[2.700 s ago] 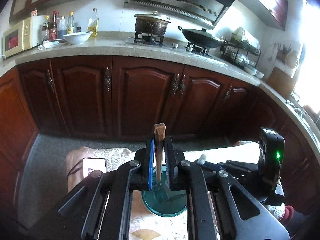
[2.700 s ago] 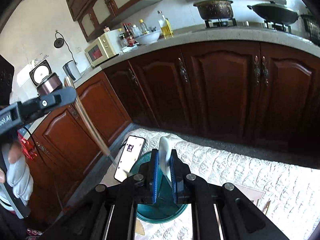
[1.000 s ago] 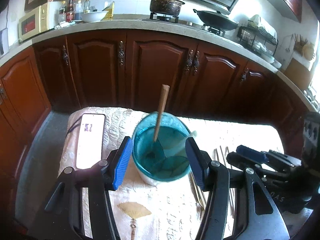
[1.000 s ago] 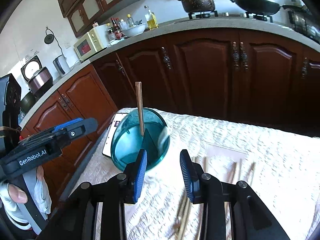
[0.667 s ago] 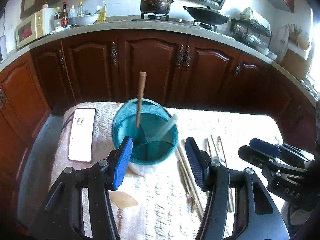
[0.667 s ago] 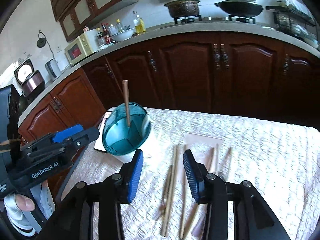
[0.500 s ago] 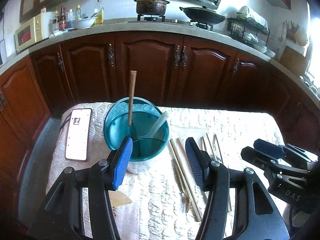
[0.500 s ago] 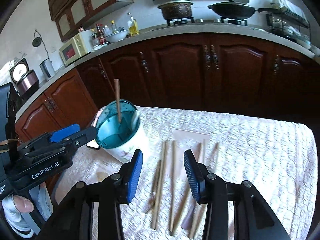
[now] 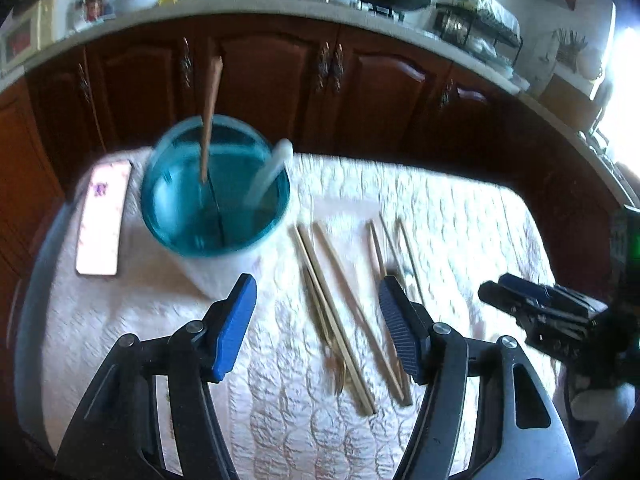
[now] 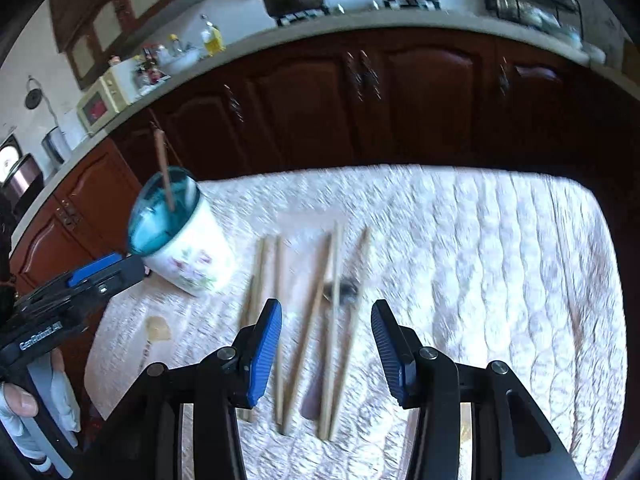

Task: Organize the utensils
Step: 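Move both open grippers back down to the utensils on the cloth, then grasp a second fork with the left gripper while the right gripper grasps a wooden chopstick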

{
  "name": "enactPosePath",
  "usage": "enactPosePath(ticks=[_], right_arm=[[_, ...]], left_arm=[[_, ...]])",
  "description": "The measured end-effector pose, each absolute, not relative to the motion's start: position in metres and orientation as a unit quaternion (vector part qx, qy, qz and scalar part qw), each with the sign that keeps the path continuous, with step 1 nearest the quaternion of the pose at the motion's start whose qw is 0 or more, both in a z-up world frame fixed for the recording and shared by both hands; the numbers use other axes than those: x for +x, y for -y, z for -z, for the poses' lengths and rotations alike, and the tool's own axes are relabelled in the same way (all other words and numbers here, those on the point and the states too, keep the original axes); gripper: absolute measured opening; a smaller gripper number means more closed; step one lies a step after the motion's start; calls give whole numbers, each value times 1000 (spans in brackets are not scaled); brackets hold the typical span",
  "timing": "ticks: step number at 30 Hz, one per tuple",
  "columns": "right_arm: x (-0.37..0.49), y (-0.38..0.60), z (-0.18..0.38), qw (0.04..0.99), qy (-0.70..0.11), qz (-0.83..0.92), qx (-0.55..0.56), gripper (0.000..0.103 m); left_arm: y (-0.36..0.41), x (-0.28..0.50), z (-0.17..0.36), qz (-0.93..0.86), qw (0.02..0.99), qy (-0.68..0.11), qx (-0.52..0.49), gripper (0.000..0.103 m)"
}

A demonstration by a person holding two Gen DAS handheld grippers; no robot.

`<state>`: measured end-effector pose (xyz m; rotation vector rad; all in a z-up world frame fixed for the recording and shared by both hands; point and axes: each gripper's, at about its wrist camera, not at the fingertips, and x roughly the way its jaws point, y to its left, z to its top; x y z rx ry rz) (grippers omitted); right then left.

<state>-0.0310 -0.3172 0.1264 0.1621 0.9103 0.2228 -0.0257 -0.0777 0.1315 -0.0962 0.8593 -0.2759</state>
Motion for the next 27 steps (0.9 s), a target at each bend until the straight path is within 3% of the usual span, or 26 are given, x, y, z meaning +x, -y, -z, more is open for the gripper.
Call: enactPosePath(ticks=[4,8,12,22,24,27], right_arm=[[-19,325,-100,872,-467,-112,91,44],[-6,329,-78,857,-489,-122,105,39],[6,329,-61,845,-507,-127,116,36],[34,314,-32,825,-530,-151,128,23],[39,311,-29,821,-533,-156,136,12],[40,315,-27,817,-532,-159,158,10]], left_arm=[[81,-20,-103,143,882,-447,-51,62],[88,-12,-78,155,865,-473,-53,37],[98,-1,-57,167,852,-494,-50,26],[103,36,-31,138,841,-519,-73,20],[105,39,-31,141,841,-517,-74,13],[103,40,-30,150,838,-518,-84,9]])
